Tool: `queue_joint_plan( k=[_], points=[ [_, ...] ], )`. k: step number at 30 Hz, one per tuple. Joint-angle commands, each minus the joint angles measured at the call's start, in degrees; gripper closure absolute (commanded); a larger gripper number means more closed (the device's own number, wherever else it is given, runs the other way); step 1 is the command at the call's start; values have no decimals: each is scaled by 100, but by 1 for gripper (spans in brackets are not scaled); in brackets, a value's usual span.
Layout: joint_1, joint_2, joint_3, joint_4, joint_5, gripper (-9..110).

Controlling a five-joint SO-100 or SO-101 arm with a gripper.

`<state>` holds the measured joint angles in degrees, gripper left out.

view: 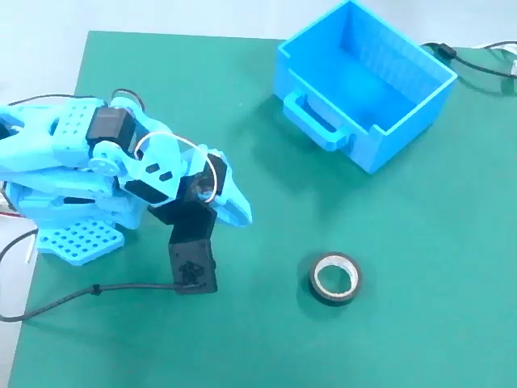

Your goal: Put the tape in the box

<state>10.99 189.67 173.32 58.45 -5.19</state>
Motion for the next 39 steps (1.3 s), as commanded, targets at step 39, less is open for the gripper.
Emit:
queue_joint_plan(
  k=[39],
  points=[
    [281, 35, -712, -26, -387, 99]
  ],
)
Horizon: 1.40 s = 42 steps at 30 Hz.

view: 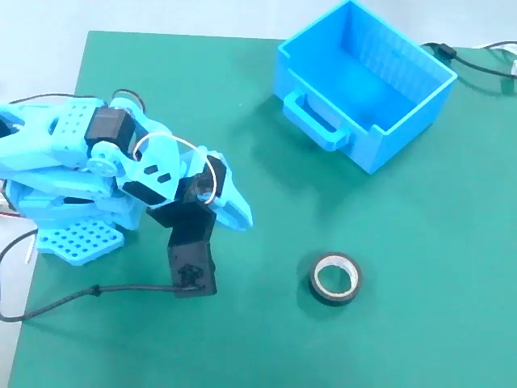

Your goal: Put the tape in the box

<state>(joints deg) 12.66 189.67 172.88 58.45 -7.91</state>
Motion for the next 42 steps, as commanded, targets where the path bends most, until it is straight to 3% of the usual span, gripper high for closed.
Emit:
queue_joint_plan(
  k=[1, 11, 20, 26, 37, 42],
  points=[
    [123, 26, -729, -26, -114, 99],
    [325, -1441, -2153, -9, -105, 95],
    [782, -5045, -4772, 554, -18, 91],
    [993, -6478, -6126, 1125, 88, 91],
    [923, -7928, -6855, 1204, 308, 89],
    [853, -8517, -7260, 1230, 325, 82]
  ],
)
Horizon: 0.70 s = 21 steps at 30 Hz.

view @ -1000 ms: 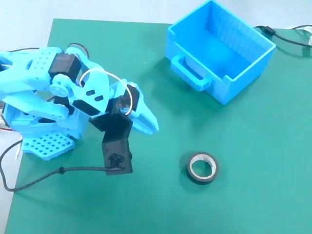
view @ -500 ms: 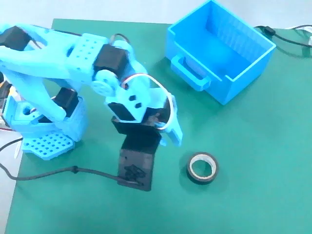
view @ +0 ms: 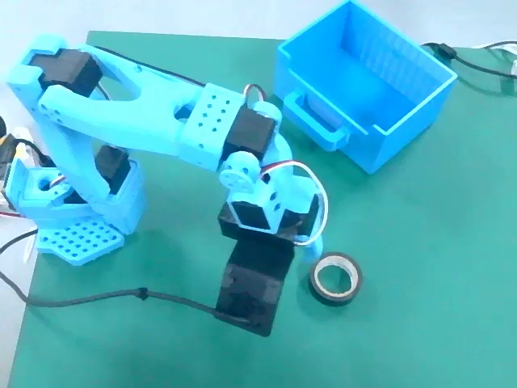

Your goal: Put the tape in the box

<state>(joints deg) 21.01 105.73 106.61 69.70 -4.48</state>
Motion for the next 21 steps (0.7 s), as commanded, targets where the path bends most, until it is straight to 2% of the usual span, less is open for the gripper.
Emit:
queue_joint_plan(
  k=[1, 21],
  points=[
    [0, -246, -721, 114, -18, 81],
    [-439, -2013, -1635, 79, -88, 77]
  ],
)
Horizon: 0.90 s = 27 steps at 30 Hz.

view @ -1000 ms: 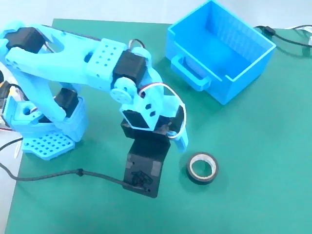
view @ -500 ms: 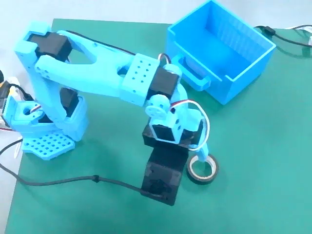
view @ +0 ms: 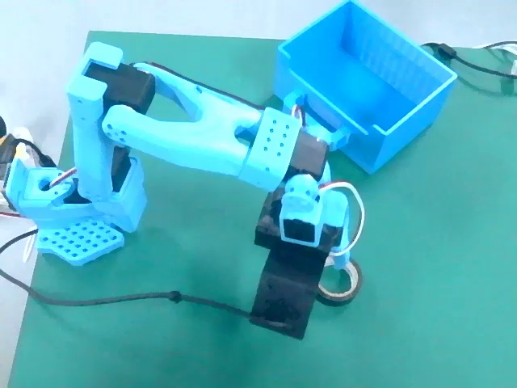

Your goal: Put the tape in the box

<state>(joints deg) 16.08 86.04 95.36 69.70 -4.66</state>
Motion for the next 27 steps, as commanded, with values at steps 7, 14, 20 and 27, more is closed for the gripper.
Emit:
queue_joint_plan(
  k=[7, 14, 20, 27],
  points=[
    [9, -650, -853, 88, -79, 76],
    [-53, -1055, -844, 132, -79, 76],
    [-9, -1248, -773, 202, -79, 77],
    [44, -1266, -756, 229, -79, 77]
  ],
)
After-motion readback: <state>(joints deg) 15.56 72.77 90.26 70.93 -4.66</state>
